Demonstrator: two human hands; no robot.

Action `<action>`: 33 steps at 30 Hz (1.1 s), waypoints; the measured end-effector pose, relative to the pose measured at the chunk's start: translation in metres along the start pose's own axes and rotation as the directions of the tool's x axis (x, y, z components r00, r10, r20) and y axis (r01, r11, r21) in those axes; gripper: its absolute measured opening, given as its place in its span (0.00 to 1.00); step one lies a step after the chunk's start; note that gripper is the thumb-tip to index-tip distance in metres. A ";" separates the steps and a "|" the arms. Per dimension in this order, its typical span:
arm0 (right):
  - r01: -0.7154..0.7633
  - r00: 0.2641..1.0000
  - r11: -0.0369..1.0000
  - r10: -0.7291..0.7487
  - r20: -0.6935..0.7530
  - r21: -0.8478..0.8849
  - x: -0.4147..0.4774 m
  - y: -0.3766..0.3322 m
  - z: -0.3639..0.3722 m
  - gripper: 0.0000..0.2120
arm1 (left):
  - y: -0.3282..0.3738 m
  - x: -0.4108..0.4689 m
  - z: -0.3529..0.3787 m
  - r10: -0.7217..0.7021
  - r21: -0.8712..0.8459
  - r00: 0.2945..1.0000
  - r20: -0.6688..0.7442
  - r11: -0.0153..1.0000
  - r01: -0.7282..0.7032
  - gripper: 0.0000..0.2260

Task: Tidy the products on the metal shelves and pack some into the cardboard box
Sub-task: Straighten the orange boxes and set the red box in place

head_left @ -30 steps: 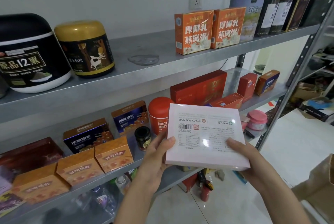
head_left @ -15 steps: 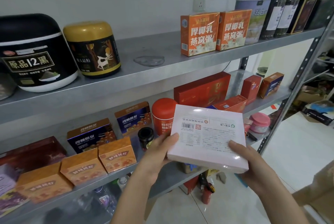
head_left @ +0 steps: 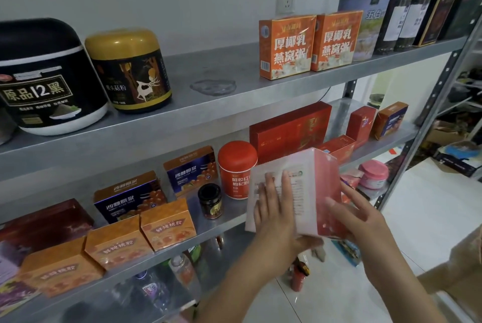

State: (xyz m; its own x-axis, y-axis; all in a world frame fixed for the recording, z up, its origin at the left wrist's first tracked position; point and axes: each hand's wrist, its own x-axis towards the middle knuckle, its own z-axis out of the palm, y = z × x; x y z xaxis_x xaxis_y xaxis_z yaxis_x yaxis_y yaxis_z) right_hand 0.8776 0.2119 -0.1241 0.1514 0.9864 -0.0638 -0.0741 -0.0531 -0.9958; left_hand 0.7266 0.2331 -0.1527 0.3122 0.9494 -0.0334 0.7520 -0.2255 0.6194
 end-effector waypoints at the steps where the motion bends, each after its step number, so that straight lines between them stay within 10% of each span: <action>1: 0.015 1.000 1.000 -0.015 0.006 -0.003 -0.002 -0.003 -0.001 0.23 | -0.003 0.001 0.001 0.015 -0.128 1.000 0.025 0.992 -0.012 0.54; 5: 0.138 0.975 0.986 -0.119 0.186 -0.093 0.001 0.005 0.010 0.28 | -0.006 -0.003 -0.001 0.066 -0.697 0.989 0.132 0.715 0.045 0.49; 14: 0.247 0.924 0.969 -0.230 0.305 -0.020 0.023 0.030 -0.010 0.51 | -0.004 -0.011 -0.016 0.209 -0.667 0.968 0.138 0.742 -0.065 0.53; 20: 0.340 0.843 0.938 -0.334 0.421 0.062 -0.006 0.028 -0.010 0.42 | 0.001 -0.018 -0.026 0.180 -0.812 0.983 0.037 0.579 -0.076 0.30; 27: 0.268 0.939 0.957 -0.284 0.194 0.107 -0.003 0.012 -0.007 0.29 | 0.010 -0.023 -0.010 0.178 -0.606 0.983 -0.054 0.776 -0.174 0.41; 33: 0.350 0.924 0.913 -0.373 -0.080 -0.210 -0.015 -0.008 0.010 0.42 | 0.022 -0.030 0.008 0.289 -0.219 0.947 -0.140 0.924 -0.314 0.43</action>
State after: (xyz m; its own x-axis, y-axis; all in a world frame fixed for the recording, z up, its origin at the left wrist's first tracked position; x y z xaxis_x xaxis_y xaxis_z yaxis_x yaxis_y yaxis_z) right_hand 0.8660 0.1991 -0.1144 0.2466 0.9190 0.3076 0.1925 0.2646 -0.9449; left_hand 0.7385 0.1978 -0.1438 0.4318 0.8645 0.2572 0.4692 -0.4588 0.7545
